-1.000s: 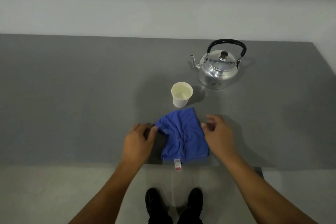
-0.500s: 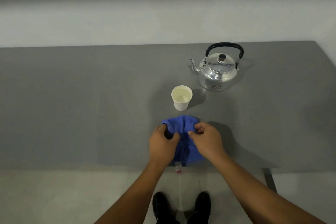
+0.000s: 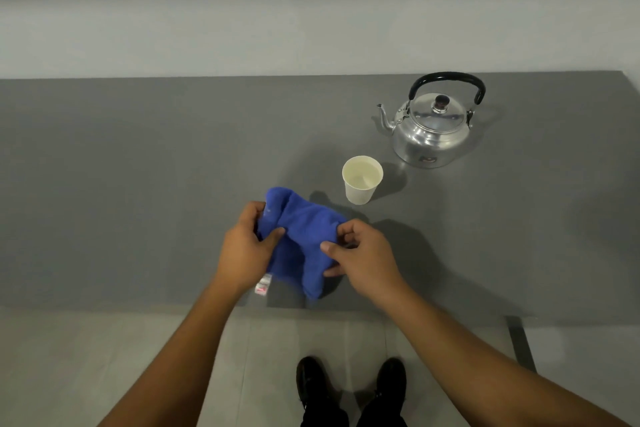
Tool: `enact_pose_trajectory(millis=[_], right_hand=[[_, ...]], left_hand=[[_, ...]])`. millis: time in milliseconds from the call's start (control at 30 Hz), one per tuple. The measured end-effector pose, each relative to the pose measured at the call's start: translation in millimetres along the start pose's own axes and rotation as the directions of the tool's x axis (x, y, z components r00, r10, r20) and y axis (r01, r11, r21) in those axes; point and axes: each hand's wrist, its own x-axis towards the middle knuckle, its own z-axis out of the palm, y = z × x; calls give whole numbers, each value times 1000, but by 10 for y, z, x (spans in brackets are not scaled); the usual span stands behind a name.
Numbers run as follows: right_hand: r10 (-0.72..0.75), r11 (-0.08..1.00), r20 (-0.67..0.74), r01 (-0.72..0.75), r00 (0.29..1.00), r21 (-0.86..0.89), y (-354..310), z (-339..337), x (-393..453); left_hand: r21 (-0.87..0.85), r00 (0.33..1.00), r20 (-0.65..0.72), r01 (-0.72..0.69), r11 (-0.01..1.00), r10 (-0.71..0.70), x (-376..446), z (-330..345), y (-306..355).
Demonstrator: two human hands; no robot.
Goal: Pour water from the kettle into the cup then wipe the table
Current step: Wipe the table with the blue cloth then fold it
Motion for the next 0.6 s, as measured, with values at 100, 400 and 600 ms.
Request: enact_pose_trajectory(millis=[100, 400, 600], right_hand=[[68, 996, 30, -69, 997, 47, 64, 288, 36], [-25, 951, 125, 62, 992, -303, 278, 454, 59], [-475, 493, 233, 476, 848, -728, 431, -462, 60]], left_hand=[[179, 997, 79, -14, 984, 0, 193, -181, -171], [654, 977, 134, -213, 726, 166, 423, -141, -466], [600, 932, -42, -264, 755, 359, 157, 0, -404]])
